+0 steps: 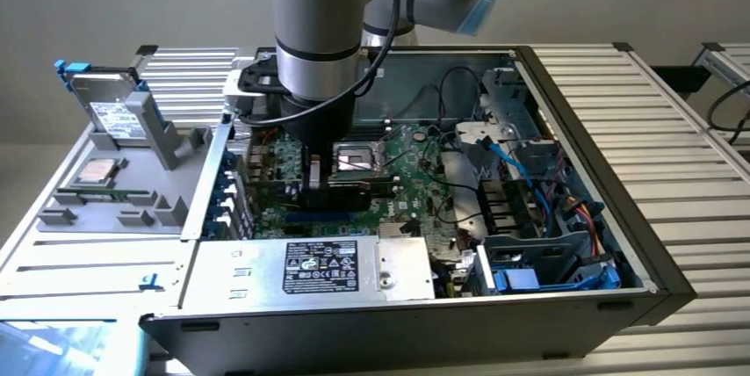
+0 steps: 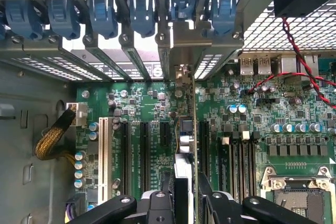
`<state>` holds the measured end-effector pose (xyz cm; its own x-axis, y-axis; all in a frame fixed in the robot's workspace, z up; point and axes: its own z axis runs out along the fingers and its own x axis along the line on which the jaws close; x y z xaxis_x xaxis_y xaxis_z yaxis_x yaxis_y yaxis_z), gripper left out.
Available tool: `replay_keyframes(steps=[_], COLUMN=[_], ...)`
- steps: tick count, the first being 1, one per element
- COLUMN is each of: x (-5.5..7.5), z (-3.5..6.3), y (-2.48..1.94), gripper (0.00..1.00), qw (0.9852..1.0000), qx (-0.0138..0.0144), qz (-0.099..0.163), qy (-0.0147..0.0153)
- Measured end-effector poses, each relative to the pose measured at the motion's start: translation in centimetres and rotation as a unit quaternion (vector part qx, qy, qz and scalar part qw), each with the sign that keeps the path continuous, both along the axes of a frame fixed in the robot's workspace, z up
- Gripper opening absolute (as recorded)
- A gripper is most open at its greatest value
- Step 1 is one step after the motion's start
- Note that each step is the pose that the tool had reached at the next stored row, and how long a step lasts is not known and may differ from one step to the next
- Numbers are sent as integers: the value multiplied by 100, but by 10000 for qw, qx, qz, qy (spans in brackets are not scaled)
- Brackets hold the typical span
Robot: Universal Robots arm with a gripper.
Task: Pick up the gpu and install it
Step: 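Insert the gpu into the slot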
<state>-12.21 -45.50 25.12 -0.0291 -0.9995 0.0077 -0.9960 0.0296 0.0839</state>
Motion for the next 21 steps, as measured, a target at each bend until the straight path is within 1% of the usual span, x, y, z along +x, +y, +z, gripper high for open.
replay_keyframes(steps=[21], x=[-24], z=[-29], y=[-2], gripper=[28], qw=[10000], qx=[0], qz=[0], qy=[0])
